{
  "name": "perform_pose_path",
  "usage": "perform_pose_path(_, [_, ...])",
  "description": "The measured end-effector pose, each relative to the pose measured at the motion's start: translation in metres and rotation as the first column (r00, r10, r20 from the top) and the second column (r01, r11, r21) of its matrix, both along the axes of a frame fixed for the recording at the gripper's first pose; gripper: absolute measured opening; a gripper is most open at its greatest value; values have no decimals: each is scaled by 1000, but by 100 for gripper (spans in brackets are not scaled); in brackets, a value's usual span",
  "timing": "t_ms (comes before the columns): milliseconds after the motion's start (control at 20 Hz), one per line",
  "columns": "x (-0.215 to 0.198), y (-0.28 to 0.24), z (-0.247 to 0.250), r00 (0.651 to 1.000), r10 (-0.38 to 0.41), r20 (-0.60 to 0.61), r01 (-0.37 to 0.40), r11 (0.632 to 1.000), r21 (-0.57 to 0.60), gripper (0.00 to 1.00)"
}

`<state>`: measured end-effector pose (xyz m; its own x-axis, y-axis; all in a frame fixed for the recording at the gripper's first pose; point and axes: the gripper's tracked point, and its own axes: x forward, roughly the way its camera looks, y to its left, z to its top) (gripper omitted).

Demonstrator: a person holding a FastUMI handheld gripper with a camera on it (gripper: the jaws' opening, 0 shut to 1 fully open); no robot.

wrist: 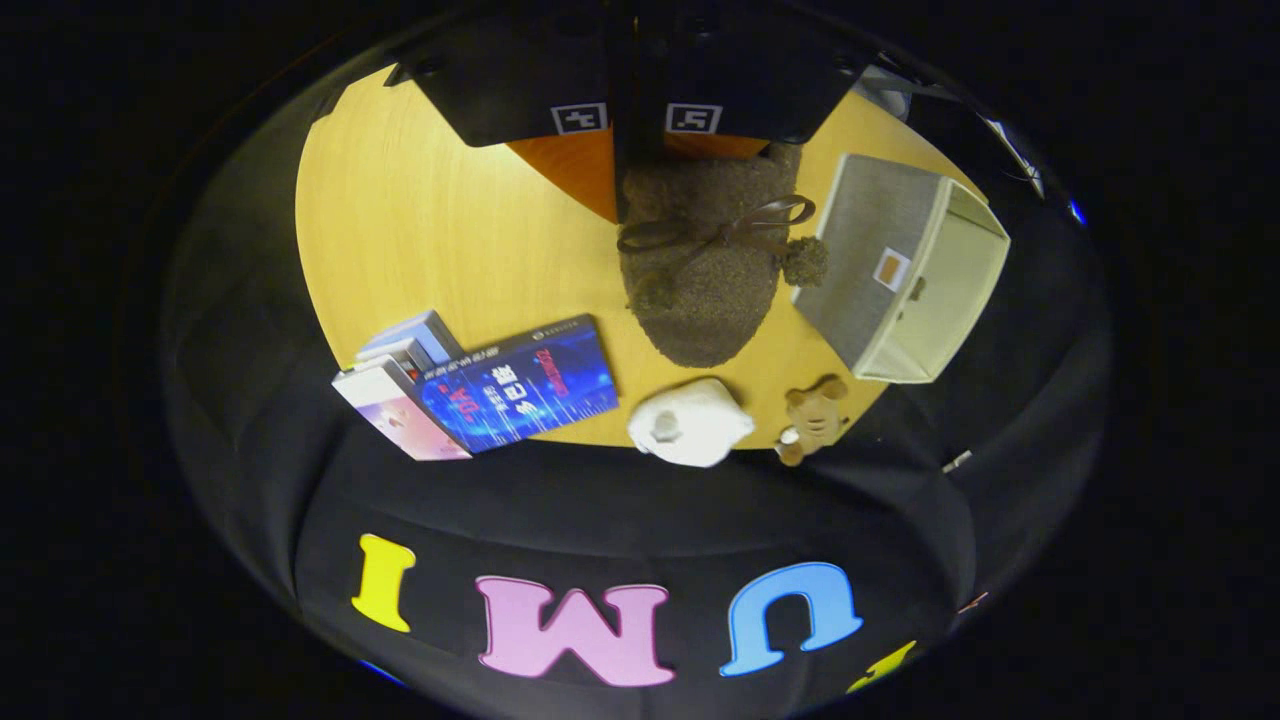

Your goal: Open the storage box then place both shoes into the box .Put the left shoe in first, then the right shoe, with the right side of both shoes facing outward in a uniform manner.

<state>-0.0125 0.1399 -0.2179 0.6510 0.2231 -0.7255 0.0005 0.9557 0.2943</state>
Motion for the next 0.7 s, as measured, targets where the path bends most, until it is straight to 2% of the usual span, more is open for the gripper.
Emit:
perform_pose_path(150, [23,47,42,998,29,50,-32,998,56,7])
perform_pose_path(350, [46,117,79,996,65,56,-72,989,132,7])
perform_pose_path(700, [75,220,97,992,123,30,-126,982,144,7])
